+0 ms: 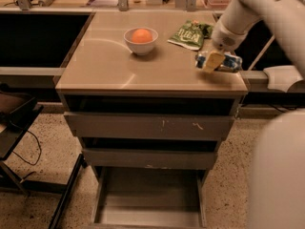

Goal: Place redbull can into bottom drawer

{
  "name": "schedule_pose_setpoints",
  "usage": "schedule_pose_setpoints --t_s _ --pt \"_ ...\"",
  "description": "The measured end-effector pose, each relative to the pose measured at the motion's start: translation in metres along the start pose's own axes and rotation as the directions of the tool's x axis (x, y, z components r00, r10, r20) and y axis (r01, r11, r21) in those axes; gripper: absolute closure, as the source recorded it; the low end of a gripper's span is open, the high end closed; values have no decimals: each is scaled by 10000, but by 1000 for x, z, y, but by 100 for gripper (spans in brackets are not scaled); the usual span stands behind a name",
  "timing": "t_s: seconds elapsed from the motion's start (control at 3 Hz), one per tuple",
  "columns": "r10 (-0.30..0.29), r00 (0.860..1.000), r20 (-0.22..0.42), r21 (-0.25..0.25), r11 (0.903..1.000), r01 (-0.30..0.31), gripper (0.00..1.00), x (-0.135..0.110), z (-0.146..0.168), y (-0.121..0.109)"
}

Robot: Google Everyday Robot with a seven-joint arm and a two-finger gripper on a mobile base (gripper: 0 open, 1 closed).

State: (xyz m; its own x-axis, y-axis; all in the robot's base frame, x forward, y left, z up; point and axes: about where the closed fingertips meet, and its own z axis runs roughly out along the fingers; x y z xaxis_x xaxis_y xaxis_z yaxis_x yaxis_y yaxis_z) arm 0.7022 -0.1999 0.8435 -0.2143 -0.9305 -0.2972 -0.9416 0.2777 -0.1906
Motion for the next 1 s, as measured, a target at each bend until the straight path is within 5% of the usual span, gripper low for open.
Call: schedule_pose_setpoints --t_s 0.33,0.67,1.0 --pt "953 9879 1223 1425 9834 -1125 100 9 -76 31" --pt "1682 9426 2886 1912 9545 -2288 100 -25 -148 95" --pt "1893 8935 4071 1653 9469 -2759 100 -79 -199 188"
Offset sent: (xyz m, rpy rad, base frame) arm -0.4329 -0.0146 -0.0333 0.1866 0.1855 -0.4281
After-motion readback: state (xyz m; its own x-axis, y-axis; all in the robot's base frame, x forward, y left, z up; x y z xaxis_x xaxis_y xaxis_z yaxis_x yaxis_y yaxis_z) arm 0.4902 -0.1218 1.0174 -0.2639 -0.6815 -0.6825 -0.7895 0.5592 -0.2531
